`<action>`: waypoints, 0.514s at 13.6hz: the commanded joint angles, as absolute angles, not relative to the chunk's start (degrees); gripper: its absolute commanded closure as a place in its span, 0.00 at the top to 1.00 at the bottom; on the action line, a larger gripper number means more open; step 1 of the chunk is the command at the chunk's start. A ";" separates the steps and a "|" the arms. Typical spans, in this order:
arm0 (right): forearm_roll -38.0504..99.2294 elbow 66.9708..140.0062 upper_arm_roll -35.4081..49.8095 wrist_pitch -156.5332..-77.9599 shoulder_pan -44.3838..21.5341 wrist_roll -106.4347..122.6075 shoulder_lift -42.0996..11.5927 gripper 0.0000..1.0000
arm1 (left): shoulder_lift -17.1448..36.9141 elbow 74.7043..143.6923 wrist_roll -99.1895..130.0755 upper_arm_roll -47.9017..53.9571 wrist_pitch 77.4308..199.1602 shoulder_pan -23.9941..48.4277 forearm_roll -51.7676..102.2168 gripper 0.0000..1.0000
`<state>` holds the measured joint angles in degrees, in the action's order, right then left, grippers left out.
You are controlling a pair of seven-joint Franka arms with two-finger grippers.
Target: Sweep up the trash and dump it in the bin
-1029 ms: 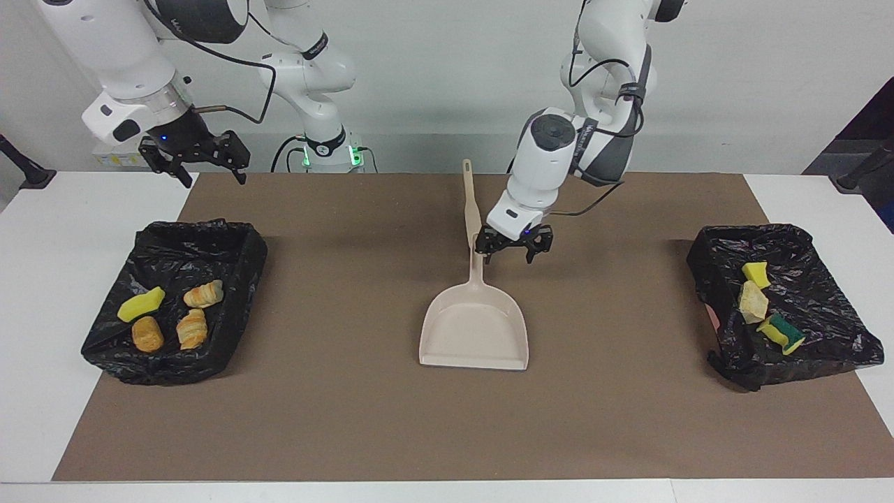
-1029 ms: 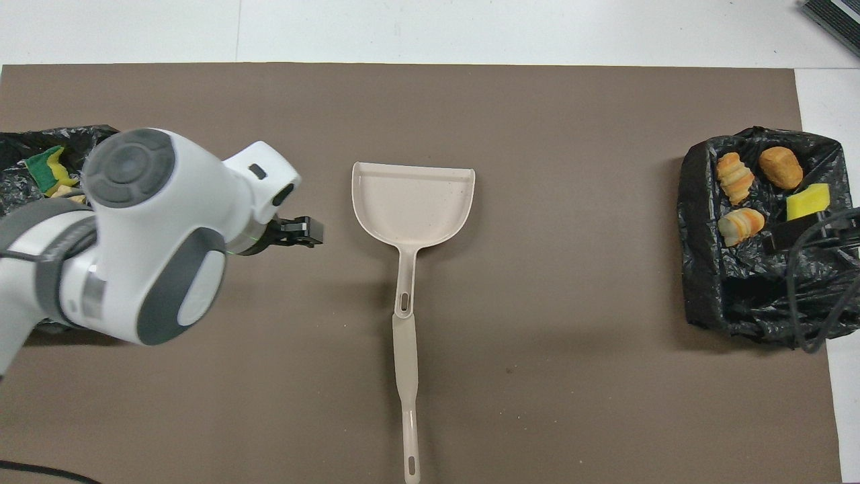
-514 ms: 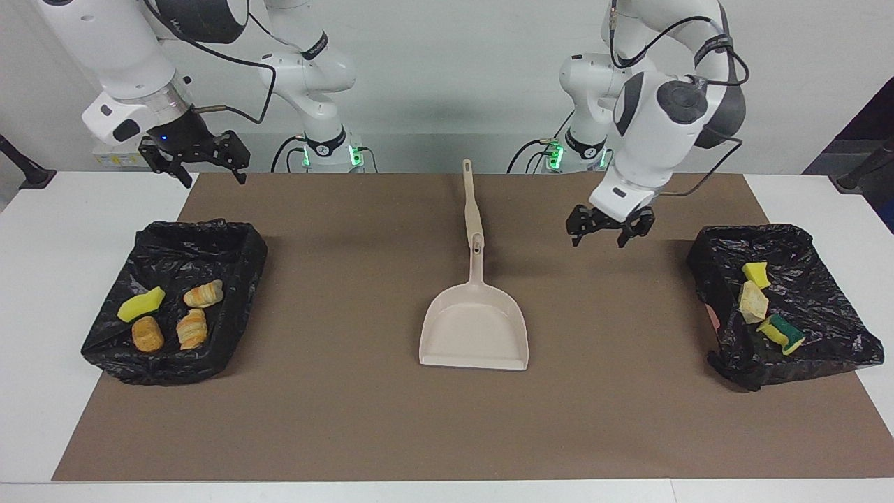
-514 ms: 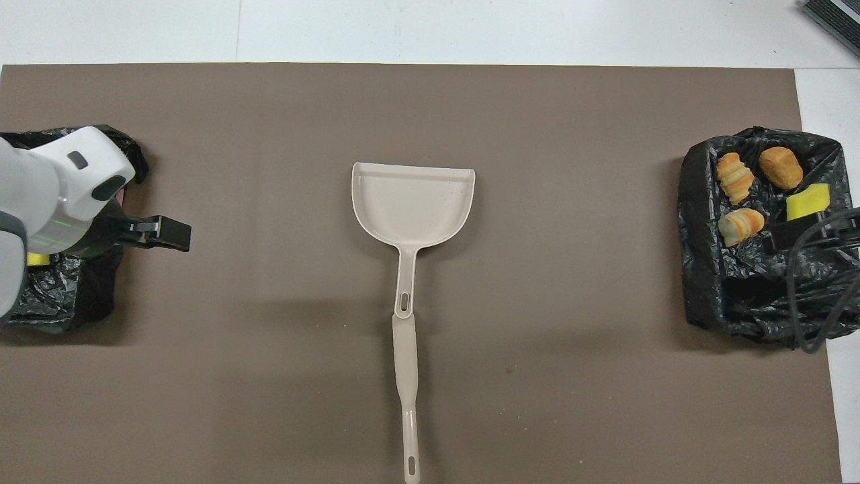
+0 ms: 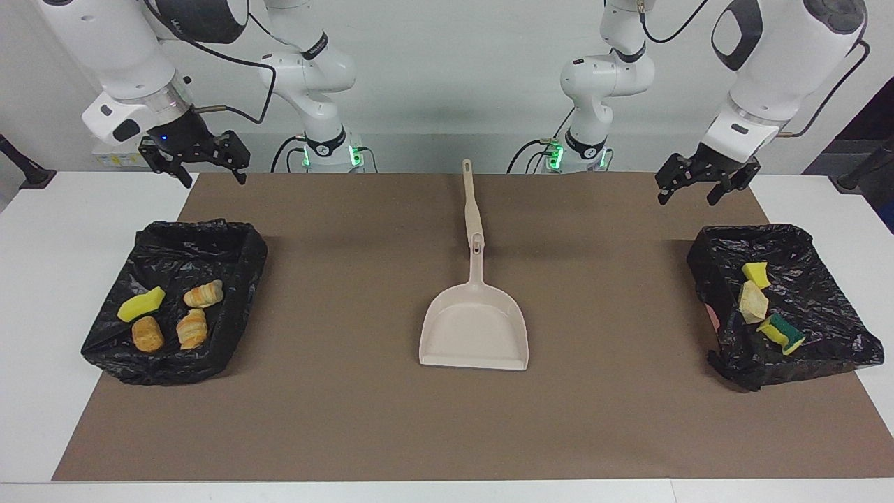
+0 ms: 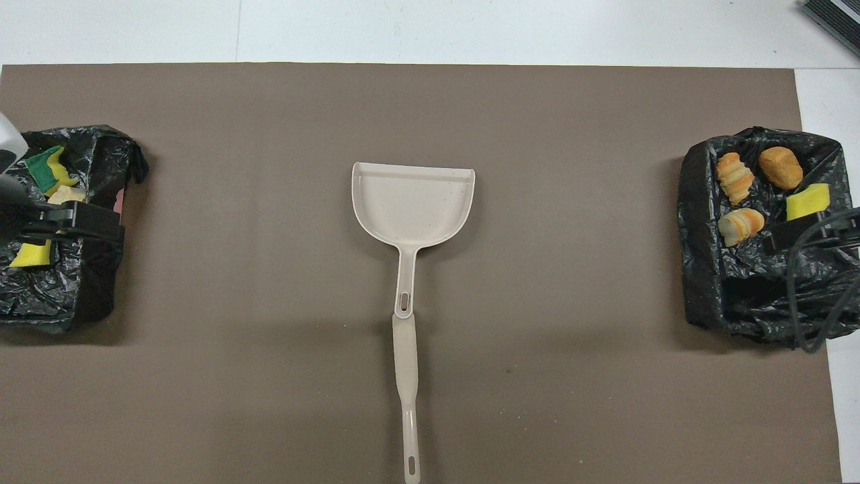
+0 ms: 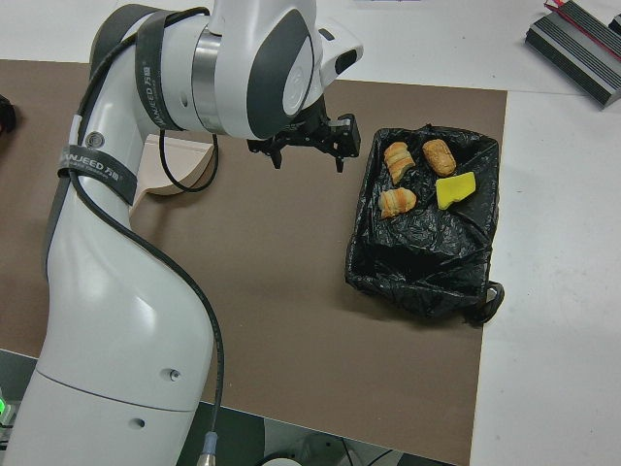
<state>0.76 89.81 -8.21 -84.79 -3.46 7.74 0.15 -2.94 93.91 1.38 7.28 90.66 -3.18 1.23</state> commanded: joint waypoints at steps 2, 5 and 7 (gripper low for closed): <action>1.49 90.00 -7.82 -85.08 -2.90 6.77 0.44 1.00 | -4.22 93.17 0.70 7.82 87.46 -3.87 -0.35 1.00; 1.41 90.00 -7.82 -85.08 -2.90 6.86 0.44 1.00 | -4.22 92.81 0.97 7.73 88.50 -3.78 0.35 1.00; 1.49 90.00 -7.82 -85.08 -2.90 6.86 0.44 1.00 | -4.65 93.34 1.49 7.65 90.69 -3.87 2.71 1.00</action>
<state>0.76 89.81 -8.21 -84.79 -3.46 7.74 0.15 -3.95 93.32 1.39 7.38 89.39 -3.29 1.16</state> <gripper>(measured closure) 0.000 0.000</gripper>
